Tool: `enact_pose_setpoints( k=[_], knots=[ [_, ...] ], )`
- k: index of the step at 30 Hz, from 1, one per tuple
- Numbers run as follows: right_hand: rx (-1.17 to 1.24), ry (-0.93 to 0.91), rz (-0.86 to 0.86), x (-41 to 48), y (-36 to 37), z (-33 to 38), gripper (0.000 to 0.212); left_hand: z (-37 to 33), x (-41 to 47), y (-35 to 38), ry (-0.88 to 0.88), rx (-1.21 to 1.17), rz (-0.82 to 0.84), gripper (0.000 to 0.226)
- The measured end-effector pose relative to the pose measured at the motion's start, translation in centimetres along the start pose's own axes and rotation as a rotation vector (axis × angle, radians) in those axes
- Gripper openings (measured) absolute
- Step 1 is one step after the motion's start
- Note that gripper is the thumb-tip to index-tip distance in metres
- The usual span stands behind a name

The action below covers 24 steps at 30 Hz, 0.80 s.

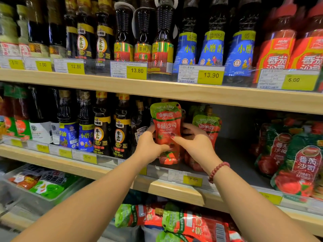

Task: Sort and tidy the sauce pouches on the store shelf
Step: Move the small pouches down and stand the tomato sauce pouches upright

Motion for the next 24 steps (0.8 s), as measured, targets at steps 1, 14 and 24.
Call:
enact_pose_setpoints(
  k=[1,14,24],
  knots=[
    [-0.052,0.004,-0.031,-0.5,-0.5,-0.4,0.057,0.2,0.2,0.1,-0.012,0.000,-0.007,0.065],
    [-0.564,-0.081,-0.047,-7.4,-2.1,-4.7,0.012,2.9,1.8,2.6,-0.139,0.181,0.086,0.070],
    [-0.618,-0.161,-0.078,-7.9,-2.0,-5.2,0.013,2.5,1.0,2.8,-0.126,0.407,0.019,0.057]
  ],
)
Point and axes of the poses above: each hand's wrist, its own x-axis towards the middle knuckle, its own y-axis out of the palm, z = x × y, the point moved 2 cm from there along x, towards the middle knuckle, and after that the axes turned 10 degrees about x, right-handed, at the moved point
